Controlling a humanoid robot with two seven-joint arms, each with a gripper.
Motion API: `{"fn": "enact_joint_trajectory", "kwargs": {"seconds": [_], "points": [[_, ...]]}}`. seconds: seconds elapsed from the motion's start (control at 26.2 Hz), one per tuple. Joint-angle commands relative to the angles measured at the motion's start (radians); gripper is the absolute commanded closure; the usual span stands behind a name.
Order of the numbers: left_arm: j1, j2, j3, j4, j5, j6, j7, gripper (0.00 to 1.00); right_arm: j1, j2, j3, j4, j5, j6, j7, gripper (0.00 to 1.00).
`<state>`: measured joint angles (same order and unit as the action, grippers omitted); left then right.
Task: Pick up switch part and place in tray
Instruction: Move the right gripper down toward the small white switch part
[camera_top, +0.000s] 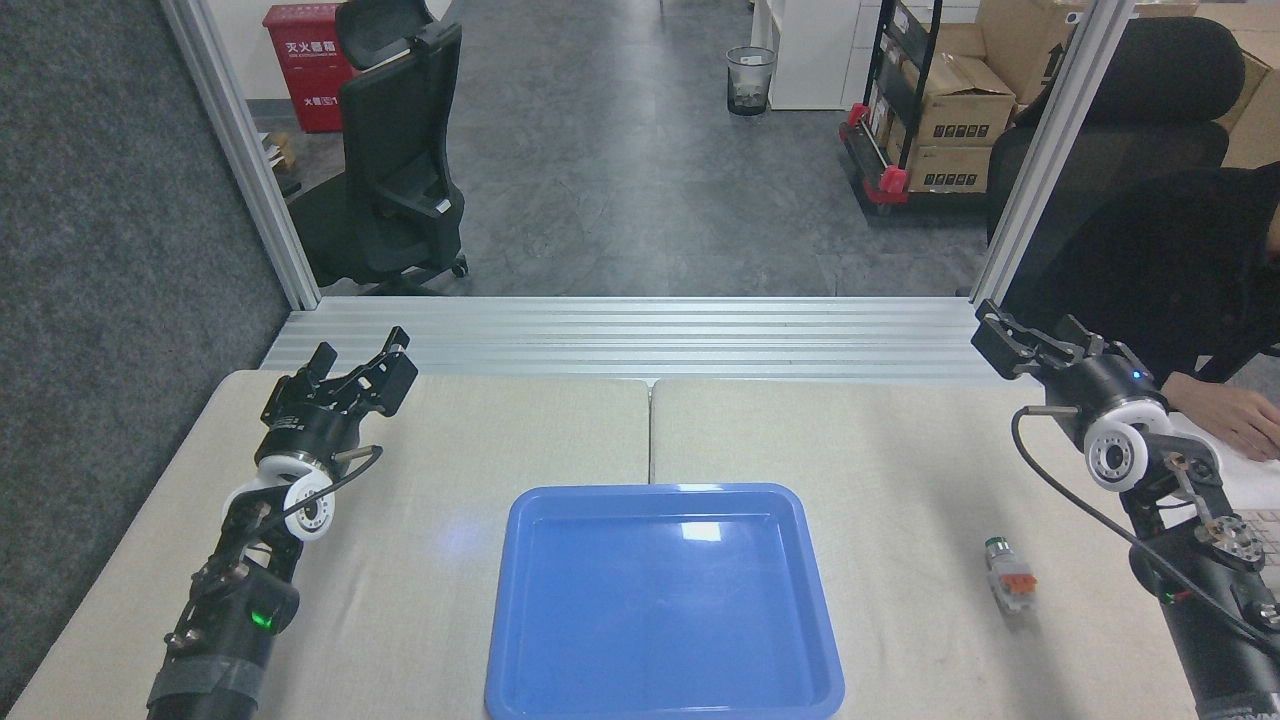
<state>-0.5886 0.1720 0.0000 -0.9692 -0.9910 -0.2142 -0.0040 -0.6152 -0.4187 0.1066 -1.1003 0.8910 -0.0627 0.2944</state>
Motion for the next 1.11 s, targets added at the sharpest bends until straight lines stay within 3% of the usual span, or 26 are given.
{"fn": "enact_joint_trajectory", "kwargs": {"seconds": [0.0, 0.23, 0.38, 0.8, 0.96, 1.07], "points": [[0.000, 0.001, -0.023, 0.001, 0.000, -0.001, -0.002, 0.00, -0.070, 0.070, 0.044, 0.114, 0.011, 0.041, -0.021, 0.00], [0.000, 0.001, -0.023, 0.001, 0.000, -0.001, -0.002, 0.00, -0.098, 0.058, 0.045, 0.108, 0.017, 0.046, -0.021, 0.00], [0.000, 0.001, -0.023, 0.001, 0.000, -0.001, -0.002, 0.00, -0.101, 0.072, 0.056, 0.103, 0.088, 0.050, -0.024, 0.00], [0.000, 0.001, -0.023, 0.001, 0.000, -0.001, -0.002, 0.00, -0.080, 0.060, 0.068, 0.073, 0.098, 0.035, -0.084, 0.00], [0.000, 0.001, -0.023, 0.001, 0.000, -0.001, -0.002, 0.00, -0.037, 0.055, 0.101, 0.016, 0.114, 0.043, -0.084, 0.00], [0.000, 0.001, -0.023, 0.001, 0.000, -0.001, -0.002, 0.00, -0.034, 0.028, 0.105, 0.016, 0.114, 0.040, -0.086, 0.00]]}}
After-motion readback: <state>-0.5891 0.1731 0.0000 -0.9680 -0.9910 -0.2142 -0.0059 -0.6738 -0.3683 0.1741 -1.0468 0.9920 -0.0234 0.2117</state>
